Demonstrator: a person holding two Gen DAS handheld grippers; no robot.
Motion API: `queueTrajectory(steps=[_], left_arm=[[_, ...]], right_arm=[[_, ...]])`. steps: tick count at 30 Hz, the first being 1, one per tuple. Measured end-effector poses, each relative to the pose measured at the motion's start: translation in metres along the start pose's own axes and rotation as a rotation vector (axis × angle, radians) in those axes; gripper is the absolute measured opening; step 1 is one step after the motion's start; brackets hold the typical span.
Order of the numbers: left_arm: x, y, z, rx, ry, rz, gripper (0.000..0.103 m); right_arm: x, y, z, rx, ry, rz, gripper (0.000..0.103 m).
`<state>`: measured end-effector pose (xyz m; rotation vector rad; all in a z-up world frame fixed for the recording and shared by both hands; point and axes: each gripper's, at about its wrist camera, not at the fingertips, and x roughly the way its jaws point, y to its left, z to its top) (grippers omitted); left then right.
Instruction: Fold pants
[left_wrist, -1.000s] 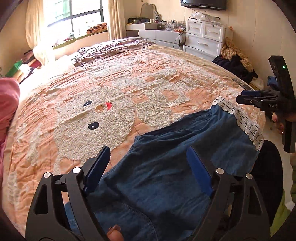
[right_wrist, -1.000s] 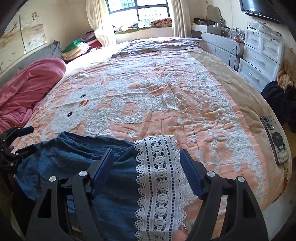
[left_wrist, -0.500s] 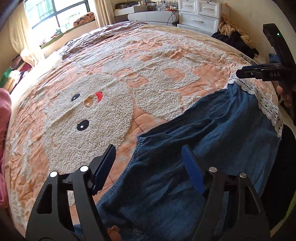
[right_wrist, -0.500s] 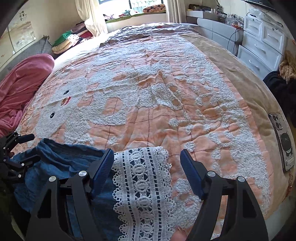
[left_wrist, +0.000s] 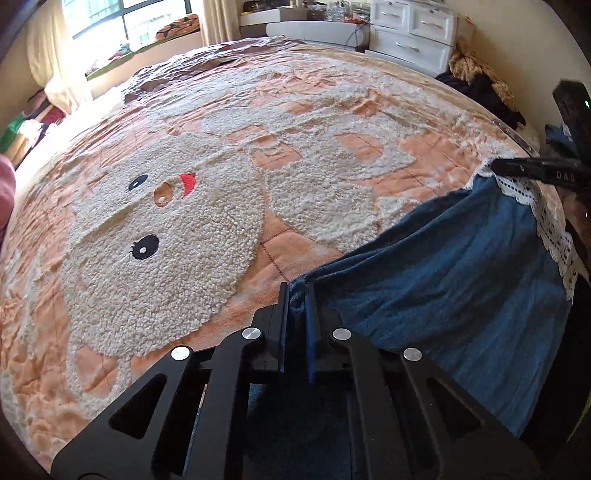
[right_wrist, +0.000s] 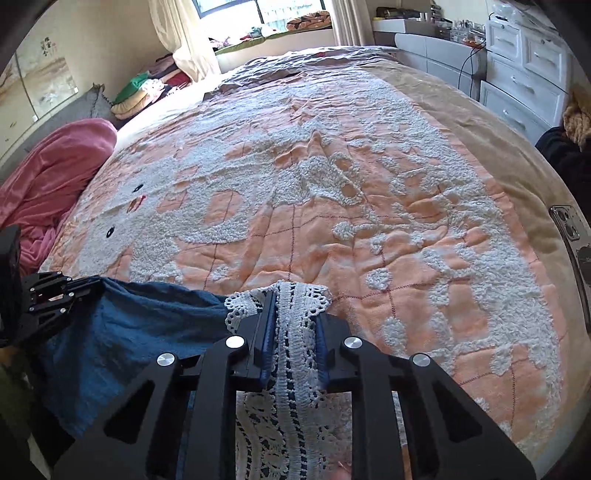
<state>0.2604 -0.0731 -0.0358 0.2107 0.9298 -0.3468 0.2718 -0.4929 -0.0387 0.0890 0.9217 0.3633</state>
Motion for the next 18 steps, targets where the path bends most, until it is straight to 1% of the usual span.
queueTrajectory(steps=[1, 3, 5, 7, 9, 10, 12, 14, 15, 16, 17, 18], left_arm=[[-0.001, 0.002, 0.003, -0.013, -0.009, 0.006, 0.002], [0.001, 0.0, 0.006, 0.008, -0.016, 0.037, 0.002], [0.006, -0.004, 0.008, 0.023, -0.011, 0.06, 0.002], [0.012, -0.003, 0.008, 0.021, -0.002, 0.066, 0.002], [0.017, 0.0, 0.007, 0.006, -0.001, 0.056, 0.003], [0.019, 0.001, 0.006, 0.001, 0.001, 0.057, 0.005], [0.022, 0.003, 0.005, -0.011, 0.005, 0.055, 0.006], [0.023, 0.007, 0.006, -0.031, 0.002, 0.063, 0.015], [0.024, 0.009, 0.006, -0.042, 0.002, 0.062, 0.017], [0.022, 0.012, 0.006, -0.058, -0.004, 0.059, 0.021], [0.019, 0.015, 0.005, -0.073, -0.013, 0.057, 0.026], [0.012, 0.019, 0.004, -0.09, -0.025, 0.05, 0.026]], right_arm=[[-0.001, -0.001, 0.001, 0.009, -0.012, 0.007, 0.017], [0.0, -0.001, 0.007, 0.021, -0.021, 0.008, 0.017], [0.006, 0.001, 0.012, 0.021, -0.011, -0.008, 0.017], [0.015, 0.0, 0.013, 0.041, 0.015, -0.019, 0.017], [0.024, -0.001, 0.011, 0.042, 0.041, -0.053, 0.018], [0.028, -0.001, 0.009, 0.042, 0.051, -0.068, 0.019], [0.032, -0.001, 0.006, 0.038, 0.051, -0.081, 0.022], [0.033, -0.001, 0.005, 0.036, 0.049, -0.102, 0.026], [0.033, 0.0, 0.005, 0.033, 0.05, -0.099, 0.029], [0.032, 0.0, 0.005, 0.034, 0.047, -0.095, 0.029], [0.027, -0.001, 0.005, 0.045, 0.036, -0.084, 0.034], [0.019, -0.003, 0.004, 0.062, 0.019, -0.067, 0.04]])
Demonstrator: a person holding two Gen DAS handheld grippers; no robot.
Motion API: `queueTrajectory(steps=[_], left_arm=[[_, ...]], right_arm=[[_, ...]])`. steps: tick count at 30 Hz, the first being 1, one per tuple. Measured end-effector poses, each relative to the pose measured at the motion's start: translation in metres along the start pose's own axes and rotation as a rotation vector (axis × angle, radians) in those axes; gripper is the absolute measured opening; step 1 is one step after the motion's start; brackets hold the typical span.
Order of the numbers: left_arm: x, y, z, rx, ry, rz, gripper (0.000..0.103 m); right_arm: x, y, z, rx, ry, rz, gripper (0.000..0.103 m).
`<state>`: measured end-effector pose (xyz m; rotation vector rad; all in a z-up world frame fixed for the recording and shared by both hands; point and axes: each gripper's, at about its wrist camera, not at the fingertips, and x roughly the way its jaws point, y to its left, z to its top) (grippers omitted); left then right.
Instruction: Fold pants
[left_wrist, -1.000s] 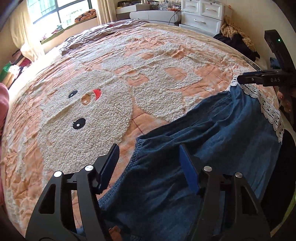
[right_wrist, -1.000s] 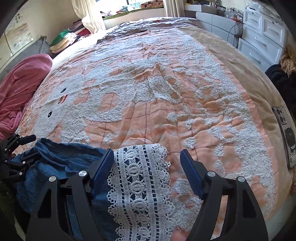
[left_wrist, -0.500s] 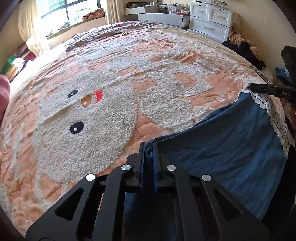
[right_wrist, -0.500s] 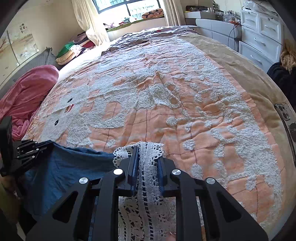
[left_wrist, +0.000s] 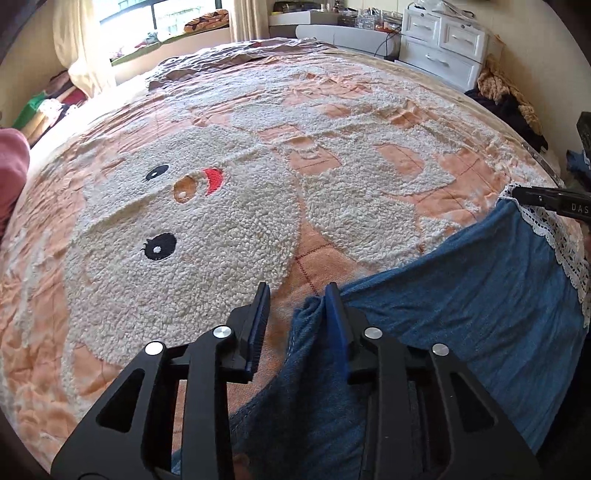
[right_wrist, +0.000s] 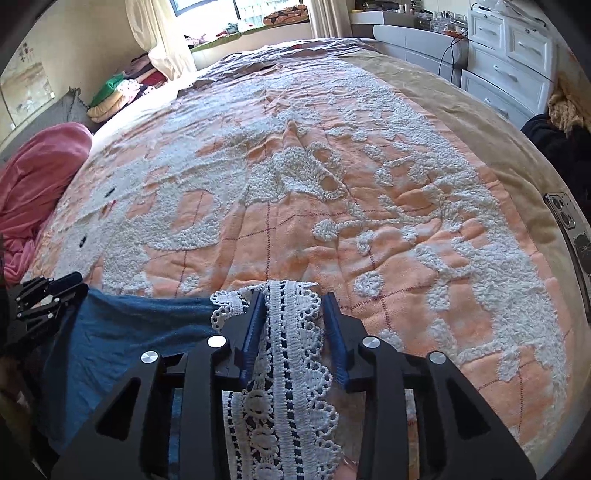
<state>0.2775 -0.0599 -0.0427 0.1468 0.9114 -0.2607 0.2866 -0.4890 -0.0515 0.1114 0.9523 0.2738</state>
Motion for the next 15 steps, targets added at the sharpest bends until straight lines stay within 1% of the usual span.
queueTrajectory(steps=[1, 2, 3, 5, 7, 10, 13, 15], left_arm=[[-0.008, 0.003, 0.0, -0.017, -0.018, -0.008, 0.027], [-0.018, 0.006, 0.0, -0.033, -0.039, -0.012, 0.03], [-0.032, 0.01, -0.001, -0.055, -0.067, -0.015, 0.032], [-0.056, 0.018, -0.006, -0.103, -0.109, -0.03, 0.038], [-0.078, 0.022, -0.013, -0.133, -0.141, -0.042, 0.041], [-0.107, 0.021, -0.035, -0.147, -0.167, -0.035, 0.046], [-0.123, 0.02, -0.062, -0.169, -0.158, -0.035, 0.047], [-0.129, 0.018, -0.081, -0.167, -0.131, -0.024, 0.048]], right_arm=[[-0.01, -0.002, -0.002, 0.018, -0.025, 0.007, 0.044], [-0.021, -0.005, -0.004, 0.029, -0.052, 0.011, 0.051], [-0.031, -0.007, -0.007, 0.039, -0.076, 0.018, 0.055], [-0.049, -0.01, -0.017, 0.053, -0.1, 0.043, 0.057], [-0.063, -0.01, -0.028, 0.057, -0.111, 0.055, 0.058], [-0.076, -0.005, -0.049, 0.035, -0.102, 0.059, 0.059], [-0.084, -0.002, -0.066, 0.025, -0.099, 0.043, 0.06], [-0.089, 0.003, -0.076, 0.017, -0.097, 0.007, 0.06]])
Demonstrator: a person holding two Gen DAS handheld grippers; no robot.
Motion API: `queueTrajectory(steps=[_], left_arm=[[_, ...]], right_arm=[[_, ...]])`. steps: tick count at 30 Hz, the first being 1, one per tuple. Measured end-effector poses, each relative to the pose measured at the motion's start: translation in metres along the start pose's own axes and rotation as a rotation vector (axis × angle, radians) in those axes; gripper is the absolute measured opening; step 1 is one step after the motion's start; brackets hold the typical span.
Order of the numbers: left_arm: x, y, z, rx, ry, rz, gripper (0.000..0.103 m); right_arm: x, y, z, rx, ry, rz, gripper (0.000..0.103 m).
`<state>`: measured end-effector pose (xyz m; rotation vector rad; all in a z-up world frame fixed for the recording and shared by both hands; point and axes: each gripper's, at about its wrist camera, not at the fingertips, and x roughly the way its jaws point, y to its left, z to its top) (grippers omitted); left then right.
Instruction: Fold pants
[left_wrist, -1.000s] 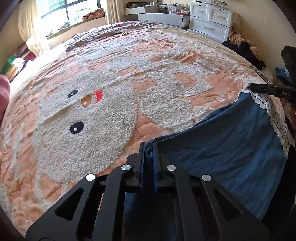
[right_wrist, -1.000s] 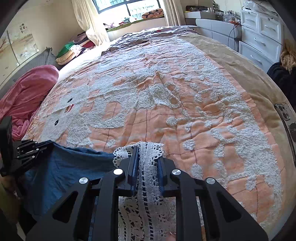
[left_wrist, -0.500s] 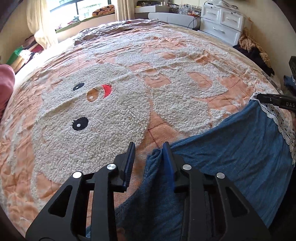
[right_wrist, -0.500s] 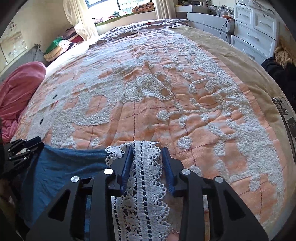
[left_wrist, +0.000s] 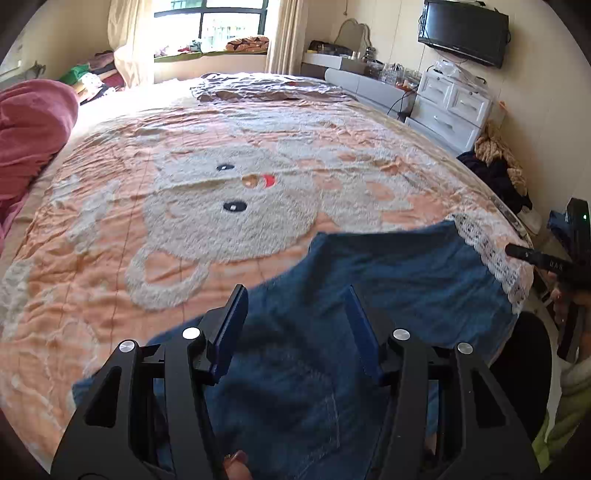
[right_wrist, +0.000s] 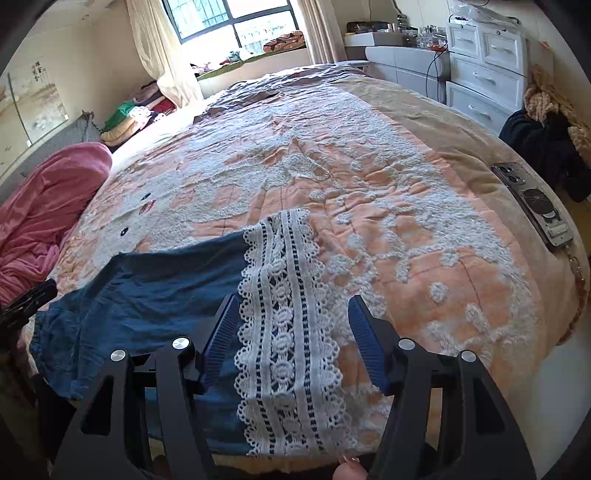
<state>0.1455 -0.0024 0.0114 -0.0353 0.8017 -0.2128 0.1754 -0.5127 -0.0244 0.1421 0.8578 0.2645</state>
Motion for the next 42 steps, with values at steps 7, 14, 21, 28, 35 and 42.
queueTrajectory(steps=[7, 14, 21, 28, 35, 42], left_arm=[[-0.02, 0.012, -0.054, -0.016, 0.074, 0.093, 0.053], [-0.002, 0.054, -0.071, -0.064, 0.136, 0.171, 0.056], [0.0, 0.056, -0.072, -0.025, 0.116, 0.149, 0.057], [-0.009, 0.052, -0.071, -0.048, 0.094, 0.125, 0.061], [-0.048, 0.027, -0.056, -0.039, 0.015, 0.013, 0.086], [-0.062, -0.008, -0.035, 0.025, -0.031, -0.046, 0.093]], right_arm=[[-0.017, 0.053, -0.022, -0.108, -0.001, 0.155, 0.062], [0.014, 0.053, -0.04, -0.11, 0.116, 0.024, 0.065], [0.022, 0.052, -0.055, -0.14, 0.129, -0.017, 0.066], [0.005, 0.036, -0.05, -0.039, 0.1, 0.086, 0.068], [-0.043, 0.018, -0.051, 0.029, 0.001, 0.091, 0.078], [-0.07, 0.001, -0.06, 0.055, -0.05, 0.036, 0.087]])
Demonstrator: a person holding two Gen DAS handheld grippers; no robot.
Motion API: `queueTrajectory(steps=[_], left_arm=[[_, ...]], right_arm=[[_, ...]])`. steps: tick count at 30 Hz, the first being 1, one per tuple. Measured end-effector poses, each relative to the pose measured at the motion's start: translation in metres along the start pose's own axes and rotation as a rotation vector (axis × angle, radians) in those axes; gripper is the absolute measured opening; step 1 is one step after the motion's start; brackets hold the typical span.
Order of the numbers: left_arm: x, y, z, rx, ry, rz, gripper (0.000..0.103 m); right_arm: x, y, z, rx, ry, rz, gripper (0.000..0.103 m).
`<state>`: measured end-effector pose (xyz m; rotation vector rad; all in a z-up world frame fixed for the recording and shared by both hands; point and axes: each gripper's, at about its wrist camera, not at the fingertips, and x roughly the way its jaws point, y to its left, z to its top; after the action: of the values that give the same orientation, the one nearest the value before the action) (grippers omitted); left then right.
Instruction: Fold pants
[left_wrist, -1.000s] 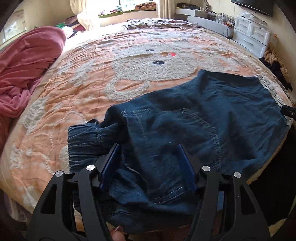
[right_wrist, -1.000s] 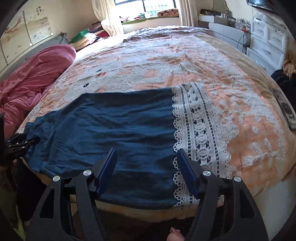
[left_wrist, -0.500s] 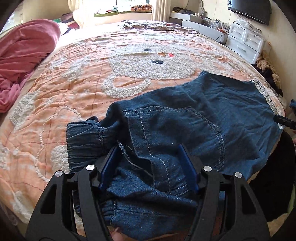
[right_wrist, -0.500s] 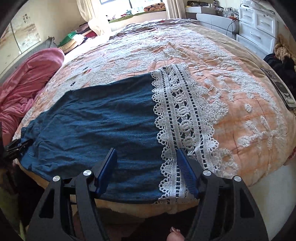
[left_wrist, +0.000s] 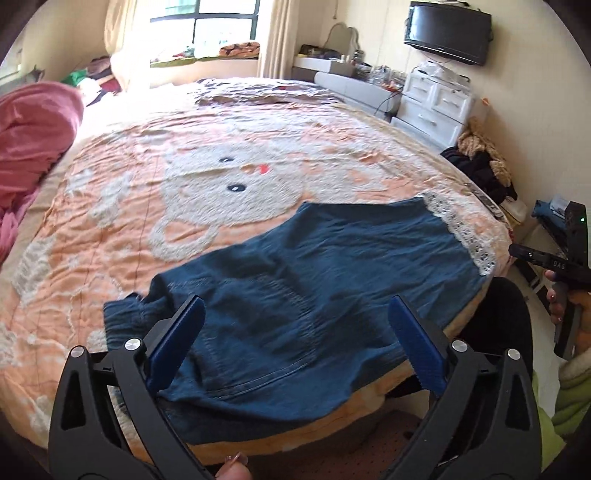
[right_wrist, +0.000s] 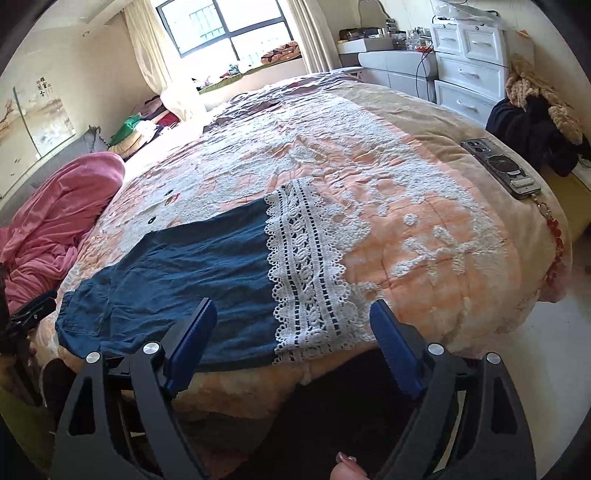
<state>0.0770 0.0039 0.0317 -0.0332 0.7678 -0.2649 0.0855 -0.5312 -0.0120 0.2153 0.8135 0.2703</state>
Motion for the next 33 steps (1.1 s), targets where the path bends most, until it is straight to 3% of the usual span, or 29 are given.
queueTrajectory(steps=[15, 21, 33], left_arm=[[0.026, -0.073, 0.044, 0.096, 0.012, -0.136, 0.093], [0.06, -0.109, 0.072, 0.175, 0.053, -0.201, 0.093], [0.153, -0.157, 0.107, 0.306, 0.174, -0.245, 0.093]], right_arm=[[-0.006, -0.009, -0.007, 0.036, -0.029, 0.027, 0.091], [0.004, -0.008, -0.01, 0.045, -0.01, 0.045, 0.091], [0.03, -0.017, -0.007, 0.084, 0.027, 0.062, 0.091]])
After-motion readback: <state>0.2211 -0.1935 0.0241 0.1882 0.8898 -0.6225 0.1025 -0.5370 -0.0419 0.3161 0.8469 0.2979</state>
